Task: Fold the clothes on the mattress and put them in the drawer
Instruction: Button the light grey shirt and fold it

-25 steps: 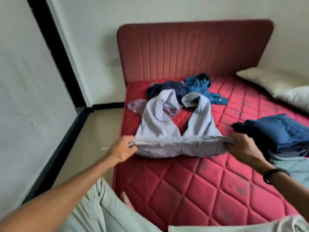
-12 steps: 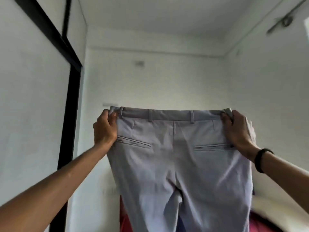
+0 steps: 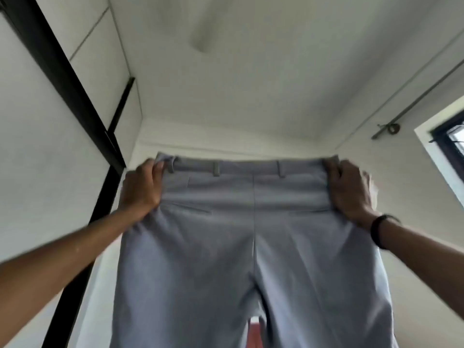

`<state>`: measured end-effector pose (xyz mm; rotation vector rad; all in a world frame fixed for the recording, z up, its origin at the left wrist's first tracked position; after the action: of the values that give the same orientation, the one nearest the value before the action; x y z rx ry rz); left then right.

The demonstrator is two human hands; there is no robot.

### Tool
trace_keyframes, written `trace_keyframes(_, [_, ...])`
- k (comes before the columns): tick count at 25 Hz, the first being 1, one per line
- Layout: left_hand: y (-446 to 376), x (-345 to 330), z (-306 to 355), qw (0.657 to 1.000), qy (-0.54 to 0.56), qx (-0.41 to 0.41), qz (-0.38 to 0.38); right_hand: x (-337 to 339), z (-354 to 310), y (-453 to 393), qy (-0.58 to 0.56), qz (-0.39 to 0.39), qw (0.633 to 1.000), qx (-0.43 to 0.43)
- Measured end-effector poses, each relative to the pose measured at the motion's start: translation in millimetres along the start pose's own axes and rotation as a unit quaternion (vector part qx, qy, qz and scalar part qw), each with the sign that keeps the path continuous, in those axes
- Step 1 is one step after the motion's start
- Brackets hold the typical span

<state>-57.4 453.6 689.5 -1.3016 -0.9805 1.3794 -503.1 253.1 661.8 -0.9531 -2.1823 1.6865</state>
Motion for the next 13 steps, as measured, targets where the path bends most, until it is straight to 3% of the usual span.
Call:
trace_keyframes(2, [-67, 25, 25, 0.998, 0.009, -0.028, 0.050, 24, -26, -57, -0.039, 0.085, 0.995, 0.029])
trace_keyframes(3, [-82, 30, 31, 0.997, 0.007, -0.042, 0.068, 19, -28, -77, -0.032, 0.084, 0.995, 0.038])
trace_keyframes(6, [-73, 0, 39, 0.995, -0.069, -0.074, -0.017, -5, -21, -90, 0.041, 0.007, 0.998, 0.036])
trace_keyframes(11, [-112, 17, 27, 0.999, -0.003, 0.054, -0.004, 35, -61, -101, -0.006, 0.077, 0.996, 0.051])
trace_keyframes(13, [-133, 48, 47, 0.993, 0.106, 0.044, 0.005, 70, -71, -109, -0.037, 0.145, 0.988, 0.030])
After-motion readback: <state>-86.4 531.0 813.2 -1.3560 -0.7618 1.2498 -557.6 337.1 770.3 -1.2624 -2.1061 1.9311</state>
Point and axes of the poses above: each hand's wrist, its own y-axis away from the middle knuckle, its own x-axis out of the back of the hand, z = x × y, the point moved 10 cm from there along -y, towards the middle knuckle, and after that the axes turned 3 degrees about x, right-handed, at the moved point
